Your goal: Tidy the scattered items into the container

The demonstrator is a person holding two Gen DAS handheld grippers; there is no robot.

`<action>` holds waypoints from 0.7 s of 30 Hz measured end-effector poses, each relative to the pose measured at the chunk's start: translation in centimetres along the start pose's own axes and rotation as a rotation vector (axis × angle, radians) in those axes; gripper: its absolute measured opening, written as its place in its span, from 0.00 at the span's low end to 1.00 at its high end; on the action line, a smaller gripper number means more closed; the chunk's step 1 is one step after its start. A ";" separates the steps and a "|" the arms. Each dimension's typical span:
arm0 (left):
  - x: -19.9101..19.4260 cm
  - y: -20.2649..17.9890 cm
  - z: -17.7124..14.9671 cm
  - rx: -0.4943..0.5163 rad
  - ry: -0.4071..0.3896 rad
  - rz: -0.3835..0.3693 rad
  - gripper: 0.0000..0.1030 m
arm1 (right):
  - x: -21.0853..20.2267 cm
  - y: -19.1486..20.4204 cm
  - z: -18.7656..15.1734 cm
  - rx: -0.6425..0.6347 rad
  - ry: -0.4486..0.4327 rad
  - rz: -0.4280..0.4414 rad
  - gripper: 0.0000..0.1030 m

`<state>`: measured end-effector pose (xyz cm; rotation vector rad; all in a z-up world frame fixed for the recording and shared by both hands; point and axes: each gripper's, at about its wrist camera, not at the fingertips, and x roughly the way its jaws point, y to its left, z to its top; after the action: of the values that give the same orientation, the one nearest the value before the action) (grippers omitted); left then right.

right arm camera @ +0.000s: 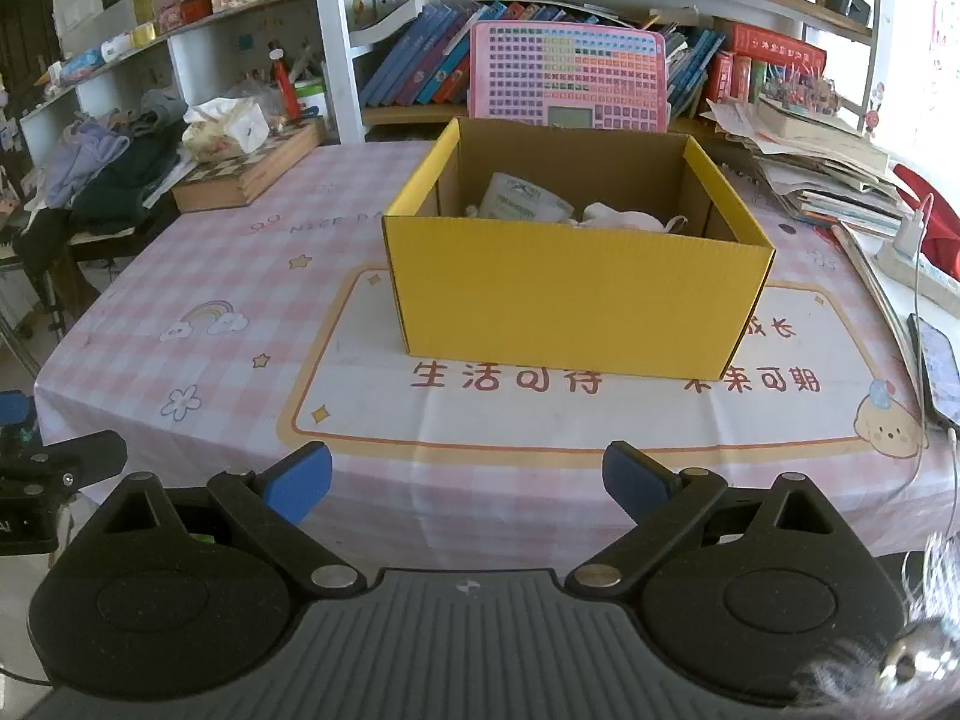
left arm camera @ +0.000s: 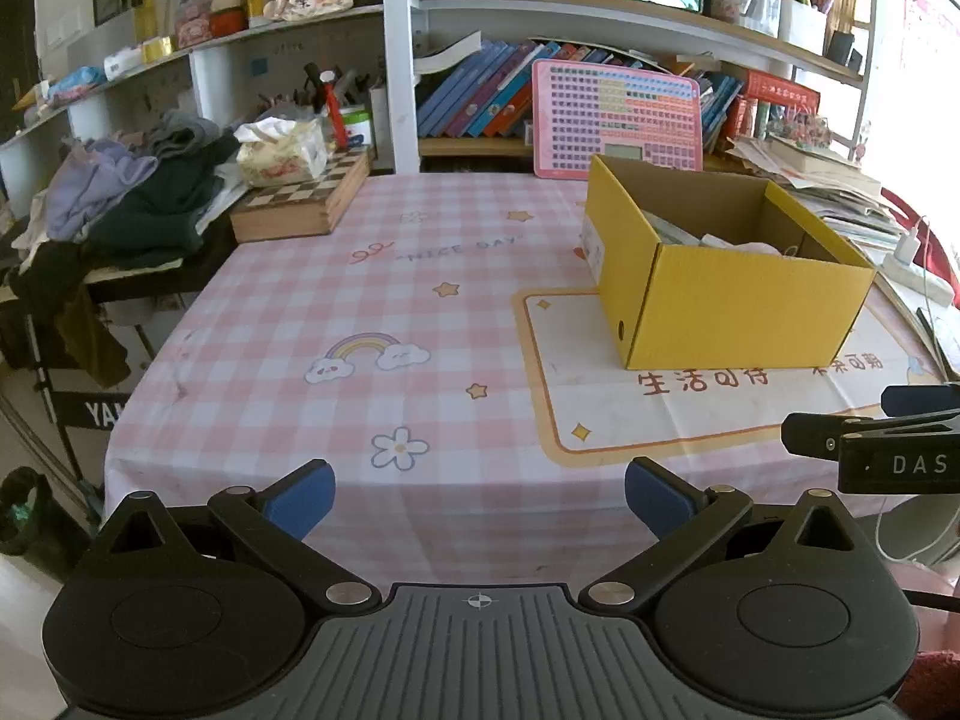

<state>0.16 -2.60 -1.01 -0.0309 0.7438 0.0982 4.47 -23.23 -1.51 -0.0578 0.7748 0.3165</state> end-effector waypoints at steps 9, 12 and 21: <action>-0.1 0.0 -0.1 0.000 0.002 -0.003 1.00 | 0.0 0.0 0.0 0.000 0.001 -0.001 0.95; -0.1 0.0 -0.1 0.000 0.002 -0.005 1.00 | 0.0 0.2 -0.1 -0.001 0.002 -0.001 0.95; 0.0 -0.1 -0.2 0.000 0.005 -0.009 1.00 | 0.1 0.2 -0.2 0.000 0.004 -0.002 0.95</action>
<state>0.07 -2.66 -1.18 -0.0345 0.7487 0.0895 4.37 -23.05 -1.68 -0.0591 0.7790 0.3149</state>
